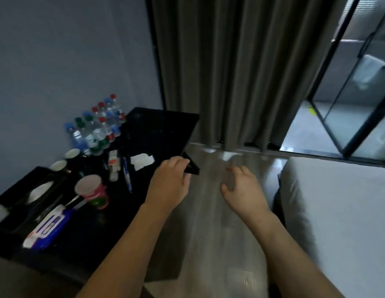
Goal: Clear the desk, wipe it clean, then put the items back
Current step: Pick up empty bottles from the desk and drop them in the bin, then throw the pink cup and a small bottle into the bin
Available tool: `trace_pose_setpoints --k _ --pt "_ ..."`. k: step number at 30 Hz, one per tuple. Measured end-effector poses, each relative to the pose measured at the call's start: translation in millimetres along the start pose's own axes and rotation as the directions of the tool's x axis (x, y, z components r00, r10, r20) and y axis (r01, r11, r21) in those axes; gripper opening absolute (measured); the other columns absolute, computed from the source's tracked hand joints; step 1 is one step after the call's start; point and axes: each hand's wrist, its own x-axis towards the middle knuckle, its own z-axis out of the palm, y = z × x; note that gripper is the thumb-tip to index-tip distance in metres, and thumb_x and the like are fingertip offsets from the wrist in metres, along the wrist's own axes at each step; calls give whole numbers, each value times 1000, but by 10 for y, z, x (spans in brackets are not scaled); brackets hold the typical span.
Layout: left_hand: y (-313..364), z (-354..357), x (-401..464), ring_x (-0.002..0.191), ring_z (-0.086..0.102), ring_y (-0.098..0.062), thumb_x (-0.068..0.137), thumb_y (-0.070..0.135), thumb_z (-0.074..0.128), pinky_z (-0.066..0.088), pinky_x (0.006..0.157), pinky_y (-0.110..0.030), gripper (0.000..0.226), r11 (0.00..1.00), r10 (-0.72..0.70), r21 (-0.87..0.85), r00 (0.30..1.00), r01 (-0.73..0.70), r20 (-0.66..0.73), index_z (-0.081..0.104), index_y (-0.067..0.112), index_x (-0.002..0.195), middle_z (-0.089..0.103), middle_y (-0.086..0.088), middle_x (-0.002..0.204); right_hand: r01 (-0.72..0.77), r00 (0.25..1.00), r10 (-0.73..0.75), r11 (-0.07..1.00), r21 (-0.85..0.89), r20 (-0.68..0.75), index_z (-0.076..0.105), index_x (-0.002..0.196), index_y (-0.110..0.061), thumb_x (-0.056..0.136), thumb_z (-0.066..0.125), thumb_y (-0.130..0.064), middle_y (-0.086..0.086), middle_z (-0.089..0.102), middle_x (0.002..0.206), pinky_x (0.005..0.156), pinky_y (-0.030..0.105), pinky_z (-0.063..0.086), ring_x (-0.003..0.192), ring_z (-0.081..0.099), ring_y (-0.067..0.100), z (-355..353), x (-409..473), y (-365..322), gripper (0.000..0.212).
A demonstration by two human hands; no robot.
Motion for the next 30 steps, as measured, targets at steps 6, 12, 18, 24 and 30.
trace_pose_setpoints --k 6,12,18,24,30 --pt "607 539 684 118 50 -21 93 27 58 42 100 -33 42 998 70 3 996 -70 49 54 15 132 54 0 132 -68 998 68 998 -15 -14 47 137 -14 89 56 -30 6 48 136 98 34 44 121 50 26 -346 465 758 52" --pt "636 1041 1477 115 51 -23 90 28 59 46 96 -39 41 996 84 -5 993 -84 80 55 16 129 55 -1 129 -80 997 80 997 22 9 47 139 -15 90 57 -28 4 47 137 98 32 43 120 50 23 -315 1221 1140 52" --pt "521 1582 2573 118 52 -22 89 26 61 45 99 -42 40 996 77 -52 995 -74 63 57 17 128 56 0 129 -79 997 80 995 -54 19 49 136 -14 88 57 -31 5 49 135 98 35 44 120 50 26 -320 2355 1474 52" --pt "431 1973 3656 121 50 -21 91 25 60 42 104 -42 40 995 28 -98 999 -24 34 58 15 129 55 0 132 -56 998 58 993 -103 18 49 136 -16 88 57 -31 2 49 138 97 30 41 122 50 22 -407 3463 1696 51" --pt "146 2293 4225 124 46 -20 94 29 55 38 106 -34 42 995 -90 -43 991 94 98 54 18 134 51 1 136 14 988 2 995 -102 153 48 136 -17 88 59 -34 4 50 136 100 33 44 122 49 23 -120 4418 1836 52"
